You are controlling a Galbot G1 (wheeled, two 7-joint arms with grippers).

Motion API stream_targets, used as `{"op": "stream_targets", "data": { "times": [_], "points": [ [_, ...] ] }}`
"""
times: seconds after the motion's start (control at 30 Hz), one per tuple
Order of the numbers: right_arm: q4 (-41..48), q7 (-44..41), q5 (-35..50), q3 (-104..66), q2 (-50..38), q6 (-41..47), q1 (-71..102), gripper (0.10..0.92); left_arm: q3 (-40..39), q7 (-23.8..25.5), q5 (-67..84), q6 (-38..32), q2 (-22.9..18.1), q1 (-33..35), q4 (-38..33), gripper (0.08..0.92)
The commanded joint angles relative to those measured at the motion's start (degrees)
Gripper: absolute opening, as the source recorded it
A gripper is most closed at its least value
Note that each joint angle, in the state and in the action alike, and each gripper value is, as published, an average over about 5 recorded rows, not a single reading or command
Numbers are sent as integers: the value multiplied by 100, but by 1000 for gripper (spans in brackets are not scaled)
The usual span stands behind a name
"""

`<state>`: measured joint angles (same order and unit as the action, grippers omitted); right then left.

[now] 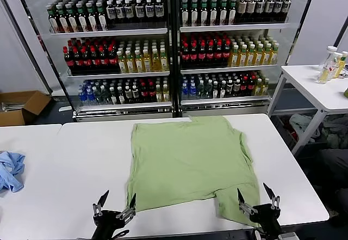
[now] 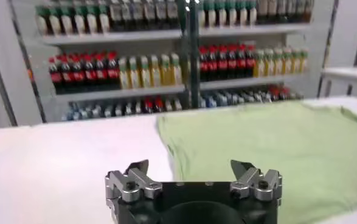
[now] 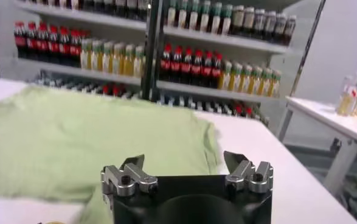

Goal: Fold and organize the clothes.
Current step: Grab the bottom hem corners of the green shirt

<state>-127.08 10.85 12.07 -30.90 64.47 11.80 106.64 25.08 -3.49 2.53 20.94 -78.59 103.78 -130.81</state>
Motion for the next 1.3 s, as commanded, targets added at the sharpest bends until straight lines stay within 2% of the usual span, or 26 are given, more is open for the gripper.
{"op": "stream_targets", "data": {
  "times": [0.03,0.37,0.77,0.9,1.17,1.3],
  "points": [
    [153,13,-39,-10,3,113,271,823,-322,-86,-241,499,102,-165,343,823],
    [295,153,7,197,0,159,237,823,-251,-247,-311,437,103,-492,659,823],
    [205,232,460,426,-5,447,278,818,-199,-349,-27,660,121,-444,624,810],
    [159,304,857,433,-13,577,303,758,-253,-335,64,658,98,-397,603,718],
    [148,342,1450,418,-6,791,231,525,-209,-237,551,730,143,-369,596,493],
    [158,299,1458,394,2,746,163,412,-145,-178,754,734,199,-374,584,371]
  ]
}}
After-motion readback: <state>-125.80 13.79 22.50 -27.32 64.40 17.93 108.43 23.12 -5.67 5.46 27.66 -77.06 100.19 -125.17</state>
